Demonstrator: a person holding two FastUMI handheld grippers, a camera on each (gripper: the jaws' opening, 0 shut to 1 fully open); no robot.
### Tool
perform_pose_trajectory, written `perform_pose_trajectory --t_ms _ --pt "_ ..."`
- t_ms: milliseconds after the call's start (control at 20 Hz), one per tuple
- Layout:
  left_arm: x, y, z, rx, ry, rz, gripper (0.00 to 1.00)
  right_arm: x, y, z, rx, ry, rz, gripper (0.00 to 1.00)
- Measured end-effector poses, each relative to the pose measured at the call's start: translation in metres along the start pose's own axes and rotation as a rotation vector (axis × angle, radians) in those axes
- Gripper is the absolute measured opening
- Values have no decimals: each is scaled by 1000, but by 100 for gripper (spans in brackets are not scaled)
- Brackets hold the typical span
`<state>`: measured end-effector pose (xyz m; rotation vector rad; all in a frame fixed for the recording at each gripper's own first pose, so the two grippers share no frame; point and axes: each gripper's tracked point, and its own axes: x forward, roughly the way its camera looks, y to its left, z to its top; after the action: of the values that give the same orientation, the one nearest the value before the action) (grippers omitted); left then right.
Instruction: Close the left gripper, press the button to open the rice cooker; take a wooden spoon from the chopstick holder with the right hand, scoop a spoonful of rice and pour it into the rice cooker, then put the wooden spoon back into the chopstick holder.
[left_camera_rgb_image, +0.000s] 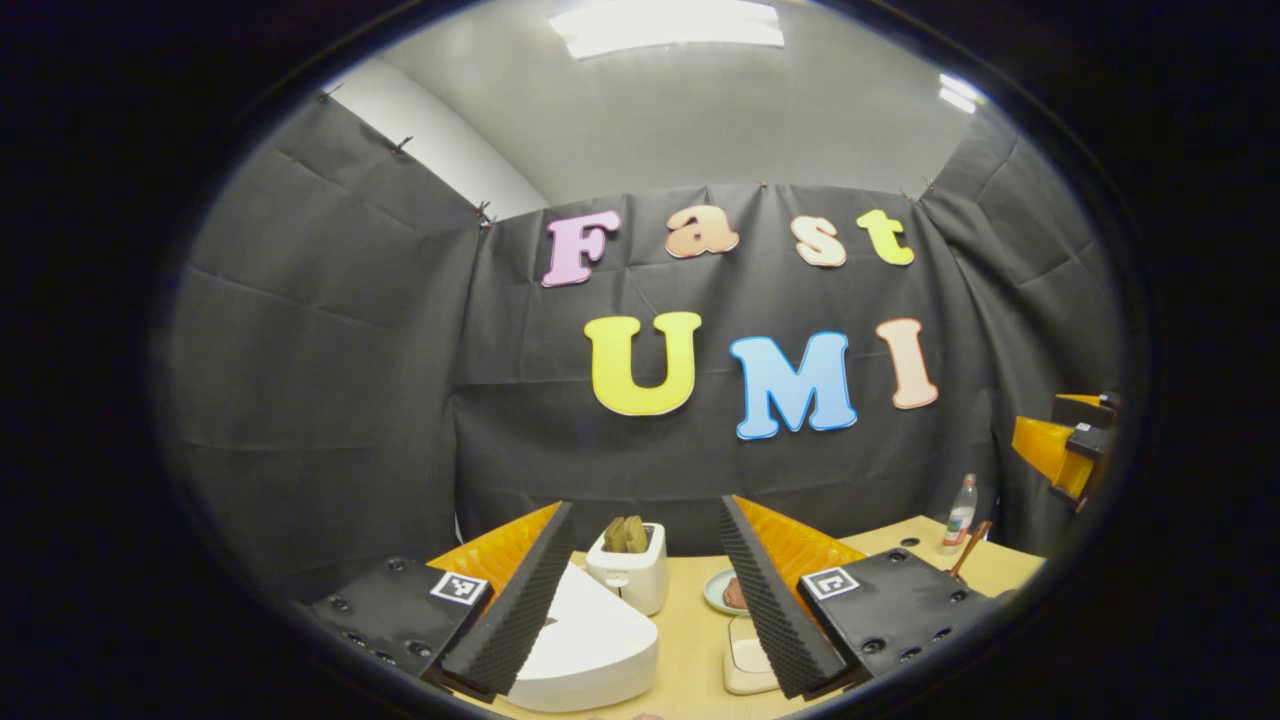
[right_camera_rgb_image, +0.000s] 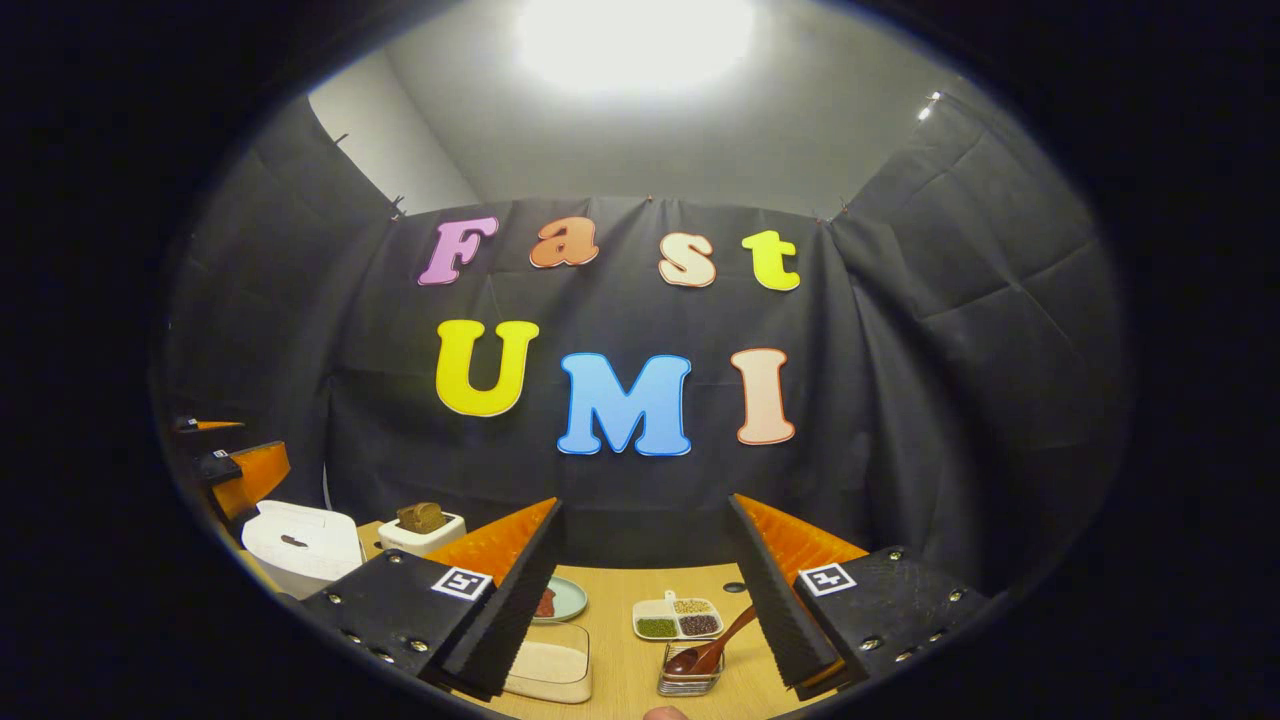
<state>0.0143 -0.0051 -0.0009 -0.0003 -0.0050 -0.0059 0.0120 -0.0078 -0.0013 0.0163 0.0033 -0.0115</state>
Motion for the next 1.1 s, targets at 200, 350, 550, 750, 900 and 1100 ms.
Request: perform_pose_trajectory --t_ms 200,350,550,750,900,1100 --pt "0 -2 8 42 -20 -1 98 2 2 3 10 -18 11 96" --pt "-4 1 6 24 -25 10 98 6 4 -1 1 0 22 96" --pt "-3 8 7 24 -24 29 98 9 10 2 2 -5 39 96" --pt "-1 6 10 24 -29 24 98 10 9 0 2 0 44 96" --pt "0 2 7 12 -19 0 99 11 8 -2 14 11 41 96" --pt "10 23 -2 0 -11 54 12 11 7 -3 8 14 35 96"
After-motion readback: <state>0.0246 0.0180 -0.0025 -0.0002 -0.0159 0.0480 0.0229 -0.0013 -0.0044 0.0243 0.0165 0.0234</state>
